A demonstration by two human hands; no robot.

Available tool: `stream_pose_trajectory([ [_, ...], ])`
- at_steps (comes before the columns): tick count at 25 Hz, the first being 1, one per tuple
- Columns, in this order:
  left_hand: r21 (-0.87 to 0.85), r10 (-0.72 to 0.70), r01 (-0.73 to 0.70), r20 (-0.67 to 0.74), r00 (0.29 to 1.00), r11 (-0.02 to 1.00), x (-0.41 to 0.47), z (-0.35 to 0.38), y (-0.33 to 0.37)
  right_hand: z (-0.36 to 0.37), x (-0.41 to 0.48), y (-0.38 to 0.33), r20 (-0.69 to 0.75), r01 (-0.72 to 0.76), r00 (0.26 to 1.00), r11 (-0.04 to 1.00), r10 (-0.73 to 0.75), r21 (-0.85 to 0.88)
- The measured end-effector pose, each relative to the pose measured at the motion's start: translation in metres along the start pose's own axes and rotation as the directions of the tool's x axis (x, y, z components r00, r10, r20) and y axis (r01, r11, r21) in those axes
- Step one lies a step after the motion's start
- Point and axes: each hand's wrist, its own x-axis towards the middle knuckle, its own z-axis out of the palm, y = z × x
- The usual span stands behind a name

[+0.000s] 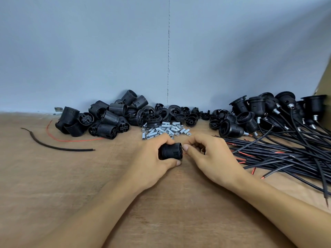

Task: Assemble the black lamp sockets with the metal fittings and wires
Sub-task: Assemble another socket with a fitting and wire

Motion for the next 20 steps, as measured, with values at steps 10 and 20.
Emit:
stream_pose_trajectory([
  [10,-0.011,-0.035,0.035,-0.008,0.999,0.999,0.0003,0.0004,0.0024,-0.0009,-0.0001,0.0003,0.002,-0.01,1.0,1.0,0.01,0.02],
  [20,-0.011,-0.04,0.04,-0.019,0.999,0.999,0.0001,0.0019,0.0047,-0.0006,-0.0003,0.0009,-0.008,-0.036,0.999,0.999,0.036,0.02],
])
